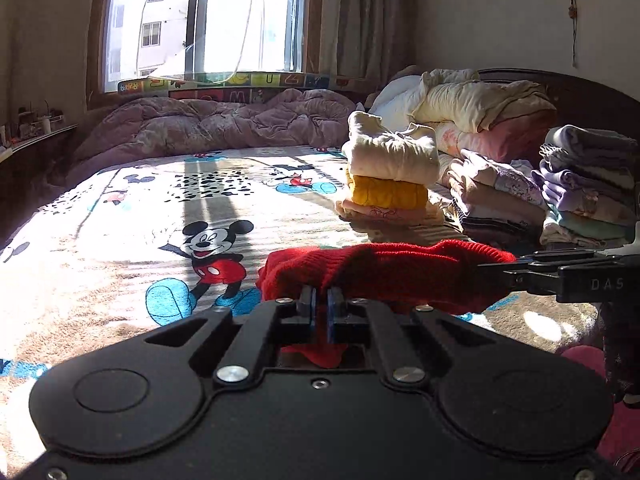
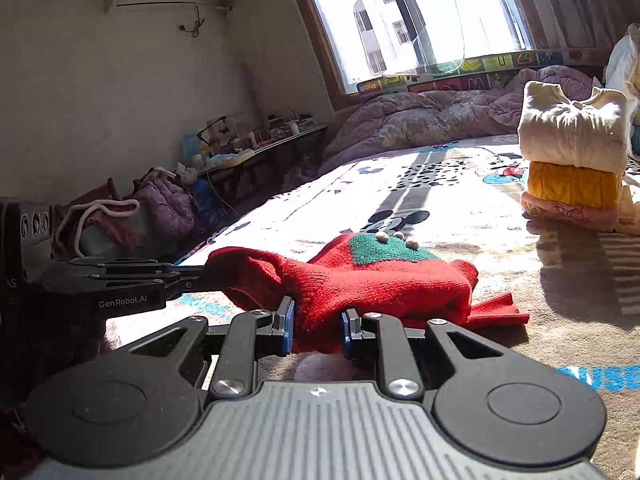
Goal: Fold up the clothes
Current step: 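Lift the red sweater off the blanket with both grippers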
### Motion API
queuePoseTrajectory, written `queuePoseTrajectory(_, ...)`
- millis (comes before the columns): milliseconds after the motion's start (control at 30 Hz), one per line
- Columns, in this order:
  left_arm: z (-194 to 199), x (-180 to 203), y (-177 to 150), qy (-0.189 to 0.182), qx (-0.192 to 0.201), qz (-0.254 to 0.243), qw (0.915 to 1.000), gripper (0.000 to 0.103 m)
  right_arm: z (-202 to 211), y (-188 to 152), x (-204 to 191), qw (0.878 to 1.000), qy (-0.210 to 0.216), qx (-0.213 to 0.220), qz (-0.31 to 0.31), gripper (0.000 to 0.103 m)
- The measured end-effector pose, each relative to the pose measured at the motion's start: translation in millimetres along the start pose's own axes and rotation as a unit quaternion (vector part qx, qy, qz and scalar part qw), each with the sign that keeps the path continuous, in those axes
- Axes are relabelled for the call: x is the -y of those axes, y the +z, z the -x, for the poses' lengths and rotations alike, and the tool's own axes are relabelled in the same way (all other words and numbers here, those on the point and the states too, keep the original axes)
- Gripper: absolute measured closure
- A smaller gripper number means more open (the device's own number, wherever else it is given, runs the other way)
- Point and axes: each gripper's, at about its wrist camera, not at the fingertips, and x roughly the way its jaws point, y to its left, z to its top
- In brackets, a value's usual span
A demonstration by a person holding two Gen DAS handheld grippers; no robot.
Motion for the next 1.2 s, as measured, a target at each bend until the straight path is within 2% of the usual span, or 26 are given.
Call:
queuePoseTrajectory(133, 26.6, 13.4, 25.3, -0.017, 0.044, 0.012, 0.9988, 0.101, 29.8, 19.1, 2.9, 0.998, 0.032, 0.042, -0.037, 0.08)
queuePoseTrajectory(400, 59.0, 30.6, 69.7, -0.023, 0.106, 0.016, 0.994, 0.101, 65.1, 60.5, -2.9, 0.991, 0.074, 0.108, -0.039, 0.08)
queuePoseTrajectory(567, 73.3, 37.0, 84.2, -0.02, 0.126, 0.021, 0.9916, 0.102, 84.3, 87.8, -2.8, 0.984, 0.096, 0.144, -0.038, 0.08)
queuePoseTrajectory(667, 65.8, 35.1, 85.5, -0.016, 0.118, 0.018, 0.9927, 0.101, 87.1, 97.0, 0.2, 0.983, 0.102, 0.15, -0.036, 0.08)
queuePoseTrajectory(833, 18.7, 17.8, 74.5, -0.007, 0.069, 0.036, 0.9969, 0.101, 55.4, 96.8, 24.7, 0.99, 0.078, 0.111, -0.042, 0.08)
queuePoseTrajectory(1067, -80.7, -19.9, 60.5, 0.017, 0.0, 0.029, 0.9994, 0.101, -38.0, 85.7, 80.0, 0.996, 0.026, 0.036, -0.075, 0.08)
queuePoseTrajectory(1200, -150.1, -45.6, 59.1, 0.024, -0.042, 0.028, 0.9985, 0.101, -94.7, 86.1, 109.5, 0.996, 0.005, 0.002, -0.088, 0.08)
